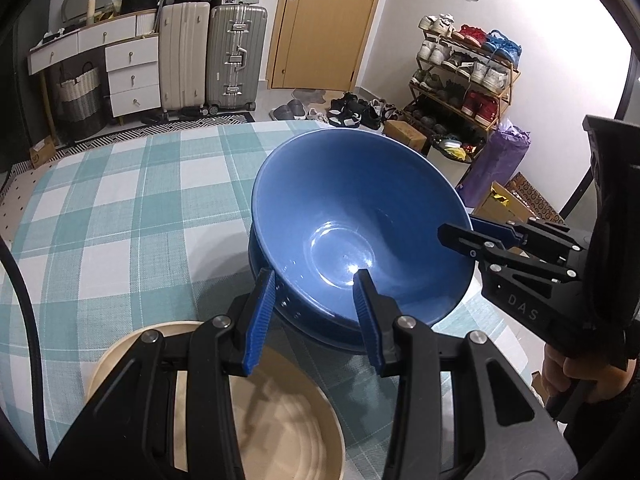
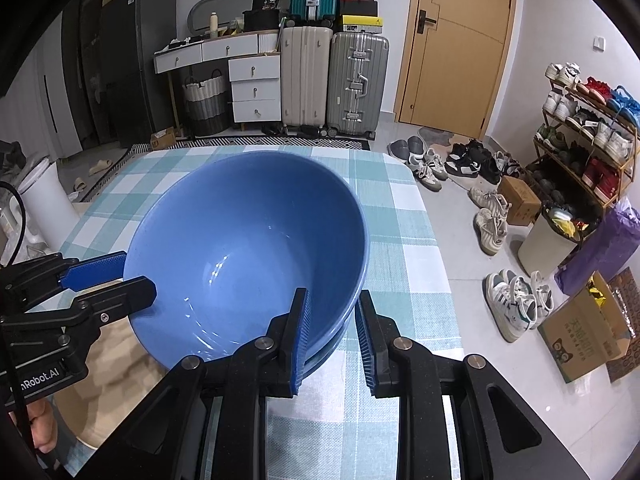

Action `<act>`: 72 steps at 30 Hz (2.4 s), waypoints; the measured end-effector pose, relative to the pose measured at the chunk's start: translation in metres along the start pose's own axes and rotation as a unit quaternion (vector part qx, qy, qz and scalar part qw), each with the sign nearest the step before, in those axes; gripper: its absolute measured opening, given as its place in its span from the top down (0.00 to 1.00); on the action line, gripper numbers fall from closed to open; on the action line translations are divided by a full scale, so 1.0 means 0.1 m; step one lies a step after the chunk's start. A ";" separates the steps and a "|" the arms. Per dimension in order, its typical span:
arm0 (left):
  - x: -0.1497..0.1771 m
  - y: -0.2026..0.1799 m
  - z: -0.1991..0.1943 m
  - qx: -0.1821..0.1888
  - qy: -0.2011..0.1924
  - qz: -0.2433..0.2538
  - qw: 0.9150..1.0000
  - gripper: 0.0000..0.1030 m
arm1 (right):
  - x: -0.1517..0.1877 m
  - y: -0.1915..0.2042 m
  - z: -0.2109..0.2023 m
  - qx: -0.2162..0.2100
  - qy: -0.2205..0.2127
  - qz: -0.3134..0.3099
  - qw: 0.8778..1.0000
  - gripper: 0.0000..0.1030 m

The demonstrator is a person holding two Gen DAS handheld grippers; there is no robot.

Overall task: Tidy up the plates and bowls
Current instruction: 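Lower the held blue bowl with both tools into the nested blue bowls, then open both tools to release the bowl rim, then close both tools on the rim of the three-bowl stack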

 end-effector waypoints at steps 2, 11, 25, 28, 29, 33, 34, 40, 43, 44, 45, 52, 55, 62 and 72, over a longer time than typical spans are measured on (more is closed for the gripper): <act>0.00 0.00 0.03 -0.003 0.001 0.002 1.000 0.64 | 0.01 -0.01 0.02 0.001 0.002 -0.001 1.000 0.78; 0.03 0.00 0.12 -0.026 0.001 0.012 1.000 0.64 | 0.06 -0.01 0.07 -0.001 0.008 -0.003 1.000 0.78; 0.03 0.04 0.13 -0.024 0.004 0.013 1.000 0.64 | 0.16 0.02 0.08 -0.003 0.011 -0.018 1.000 0.72; 0.03 0.09 0.09 -0.016 0.004 0.003 1.000 0.64 | 0.17 0.01 0.06 -0.008 0.008 -0.012 1.000 0.66; 0.02 0.11 0.08 -0.008 0.005 -0.001 1.000 0.64 | 0.17 0.01 0.05 -0.012 0.006 -0.008 1.000 0.58; -0.01 0.24 -0.05 0.008 -0.007 -0.017 1.000 0.52 | 0.16 -0.05 -0.02 -0.033 -0.002 0.009 0.999 0.34; -0.01 0.27 -0.08 0.012 -0.010 -0.021 1.000 0.50 | 0.16 -0.08 -0.04 -0.034 -0.004 0.014 0.999 0.25; -0.10 0.46 -0.18 0.021 -0.018 -0.058 0.998 0.20 | 0.17 -0.20 -0.06 -0.044 -0.013 0.042 0.998 0.12; -0.13 0.53 -0.14 0.026 -0.011 -0.075 0.997 0.09 | 0.17 -0.25 -0.01 -0.080 -0.004 0.056 0.995 0.09; -0.13 0.55 -0.12 0.030 -0.009 -0.080 0.996 0.00 | 0.18 -0.25 0.01 -0.092 -0.001 0.060 0.994 0.09; -0.13 0.56 -0.09 0.033 -0.009 -0.085 0.996 0.01 | 0.19 -0.26 0.03 -0.101 0.002 0.063 0.993 0.08; -0.14 0.56 0.14 0.041 0.010 -0.095 0.995 0.01 | 0.21 -0.34 0.16 -0.133 0.002 0.104 0.986 0.08; -0.14 0.56 0.24 0.044 0.021 -0.102 0.994 0.01 | 0.22 -0.36 0.24 -0.150 0.006 0.119 0.981 0.08; -0.16 0.62 0.42 0.051 0.032 -0.114 0.992 0.15 | 0.20 -0.33 0.39 -0.189 0.010 0.131 0.973 0.21; -0.21 0.58 0.62 0.069 0.047 -0.090 0.992 0.52 | 0.15 -0.24 0.49 -0.182 0.023 0.109 0.977 0.57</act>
Point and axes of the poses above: each gripper's, at about its wrist camera, not at the fingertips, and z roughly the way its jaws point, y to its left, x to its underside, the point moved 2 cm from there along z, roughly the way its jaws point, and after that the axes turned 13 degrees about y, right-handed, at the moved point
